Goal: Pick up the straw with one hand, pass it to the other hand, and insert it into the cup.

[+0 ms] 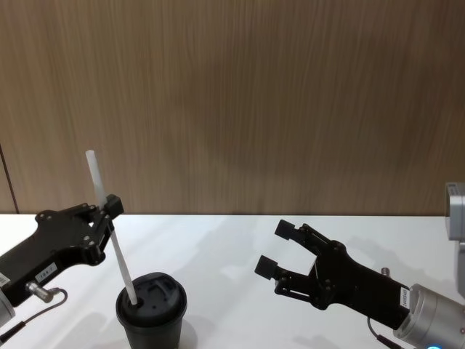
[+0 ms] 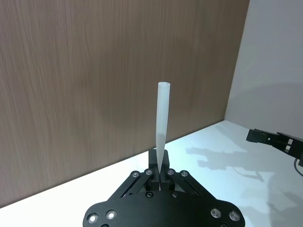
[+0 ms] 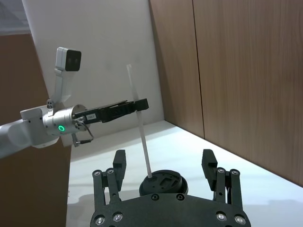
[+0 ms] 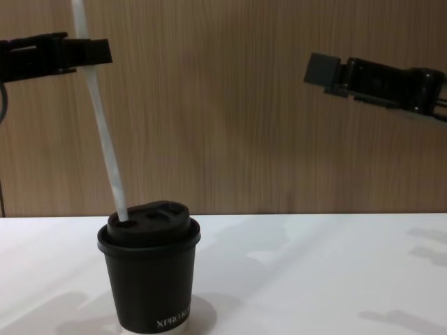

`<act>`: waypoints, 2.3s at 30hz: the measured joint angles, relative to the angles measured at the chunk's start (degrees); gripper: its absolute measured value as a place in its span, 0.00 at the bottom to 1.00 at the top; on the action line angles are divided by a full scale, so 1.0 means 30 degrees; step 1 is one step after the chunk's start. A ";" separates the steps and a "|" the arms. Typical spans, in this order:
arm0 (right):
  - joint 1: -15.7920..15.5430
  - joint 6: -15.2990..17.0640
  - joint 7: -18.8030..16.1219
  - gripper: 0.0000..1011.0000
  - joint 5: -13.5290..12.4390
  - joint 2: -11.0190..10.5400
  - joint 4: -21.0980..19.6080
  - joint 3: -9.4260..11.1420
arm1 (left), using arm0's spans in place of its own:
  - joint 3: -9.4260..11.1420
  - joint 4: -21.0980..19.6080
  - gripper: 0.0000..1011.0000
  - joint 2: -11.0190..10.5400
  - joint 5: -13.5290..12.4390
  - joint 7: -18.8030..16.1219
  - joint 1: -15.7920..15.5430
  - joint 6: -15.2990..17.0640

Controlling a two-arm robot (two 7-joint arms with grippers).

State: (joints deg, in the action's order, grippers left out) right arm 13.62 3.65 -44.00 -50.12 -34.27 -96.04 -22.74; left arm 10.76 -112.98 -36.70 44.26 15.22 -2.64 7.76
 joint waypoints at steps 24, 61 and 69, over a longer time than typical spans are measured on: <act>0.0000 0.0001 0.0001 0.99 0.0001 0.0000 -0.0001 0.0000 | 0.0757 0.1225 0.01 0.0280 -0.0133 0.0864 -0.1036 0.0074; 0.0000 0.0001 0.0001 0.99 0.0000 -0.0001 0.0001 0.0000 | 0.1798 0.1847 0.46 -0.0670 -0.0082 0.1198 -0.1227 0.0905; 0.0000 0.0001 0.0001 0.99 -0.0001 0.0000 0.0000 0.0000 | 0.1561 0.1523 0.68 -0.0813 -0.0028 0.1134 -0.0713 0.0734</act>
State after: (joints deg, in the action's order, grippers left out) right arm 13.62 3.66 -43.99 -50.12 -34.27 -96.04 -22.74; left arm 15.44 -108.41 -39.13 44.18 18.63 -4.78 9.96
